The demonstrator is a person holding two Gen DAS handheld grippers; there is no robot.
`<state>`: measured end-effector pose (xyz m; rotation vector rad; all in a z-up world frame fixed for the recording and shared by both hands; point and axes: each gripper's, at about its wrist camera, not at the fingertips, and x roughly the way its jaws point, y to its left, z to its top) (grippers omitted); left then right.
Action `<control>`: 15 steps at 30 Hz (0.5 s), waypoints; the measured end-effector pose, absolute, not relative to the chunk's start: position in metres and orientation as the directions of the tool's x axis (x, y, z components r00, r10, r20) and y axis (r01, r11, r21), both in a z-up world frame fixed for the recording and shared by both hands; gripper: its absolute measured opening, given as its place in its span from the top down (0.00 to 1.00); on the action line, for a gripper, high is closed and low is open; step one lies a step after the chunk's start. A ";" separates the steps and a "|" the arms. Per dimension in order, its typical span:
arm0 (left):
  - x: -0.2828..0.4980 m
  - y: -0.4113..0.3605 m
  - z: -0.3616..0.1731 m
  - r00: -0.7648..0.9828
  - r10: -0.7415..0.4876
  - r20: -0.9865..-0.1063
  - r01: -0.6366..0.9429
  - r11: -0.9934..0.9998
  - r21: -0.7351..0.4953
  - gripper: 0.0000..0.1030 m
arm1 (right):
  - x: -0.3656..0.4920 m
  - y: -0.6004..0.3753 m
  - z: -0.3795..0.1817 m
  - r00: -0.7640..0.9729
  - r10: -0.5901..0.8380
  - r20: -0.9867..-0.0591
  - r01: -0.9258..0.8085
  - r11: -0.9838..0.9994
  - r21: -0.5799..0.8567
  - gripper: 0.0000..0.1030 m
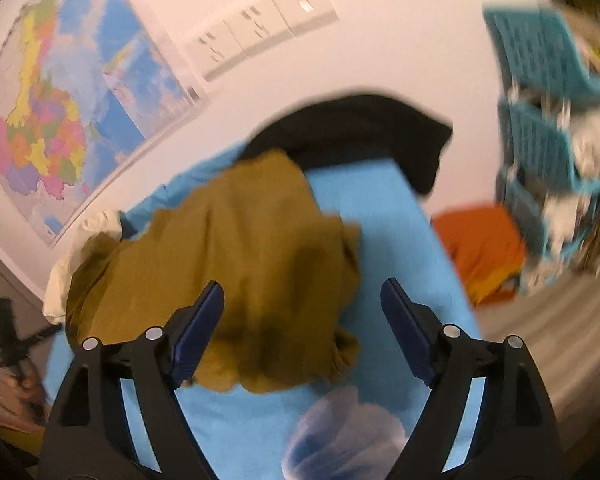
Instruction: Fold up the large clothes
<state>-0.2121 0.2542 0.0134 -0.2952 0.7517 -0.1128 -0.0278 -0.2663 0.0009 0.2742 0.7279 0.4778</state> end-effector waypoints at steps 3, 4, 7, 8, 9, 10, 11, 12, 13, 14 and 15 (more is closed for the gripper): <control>-0.197 0.238 0.025 0.741 -0.185 -0.646 0.037 0.971 -0.236 0.26 | -0.020 -0.237 0.007 0.636 0.509 -0.580 -0.409 0.860 0.305 0.22; -0.193 0.235 0.021 0.729 -0.191 -0.657 0.044 0.971 -0.234 0.26 | -0.016 -0.229 0.004 0.630 0.503 -0.592 -0.424 0.861 0.282 0.22; -0.161 0.221 0.000 0.660 -0.163 -0.733 0.027 0.981 -0.193 0.38 | 0.007 -0.206 -0.013 0.580 0.512 -0.633 -0.449 0.850 0.276 0.36; -0.152 0.219 -0.010 0.634 -0.144 -0.760 0.007 0.983 -0.181 0.45 | 0.013 -0.200 -0.017 0.573 0.504 -0.646 -0.452 0.852 0.264 0.43; -0.143 0.218 -0.018 0.611 -0.129 -0.781 -0.015 0.985 -0.174 0.51 | 0.021 -0.194 -0.021 0.566 0.494 -0.660 -0.456 0.855 0.248 0.59; -0.134 0.218 -0.024 0.602 -0.118 -0.789 -0.027 0.985 -0.168 0.52 | 0.024 -0.192 -0.023 0.560 0.489 -0.668 -0.460 0.855 0.240 0.73; -0.129 0.220 -0.025 0.608 -0.115 -0.785 -0.033 0.985 -0.170 0.54 | 0.029 -0.190 -0.025 0.555 0.485 -0.676 -0.462 0.855 0.234 0.81; -0.125 0.223 -0.025 0.611 -0.108 -0.785 -0.047 0.984 -0.173 0.59 | 0.033 -0.190 -0.027 0.548 0.489 -0.679 -0.456 0.855 0.248 0.96; -0.122 0.225 -0.025 0.609 -0.104 -0.786 -0.055 0.983 -0.173 0.62 | 0.035 -0.192 -0.027 0.551 0.475 -0.686 -0.445 0.863 0.240 0.97; -0.118 0.228 -0.024 0.610 -0.101 -0.786 -0.063 0.983 -0.174 0.66 | 0.040 -0.194 -0.026 0.557 0.467 -0.687 -0.439 0.868 0.234 0.97; -0.115 0.233 -0.024 0.610 -0.080 -0.788 -0.087 0.982 -0.166 0.79 | 0.043 -0.197 -0.025 0.560 0.475 -0.679 -0.428 0.867 0.254 0.97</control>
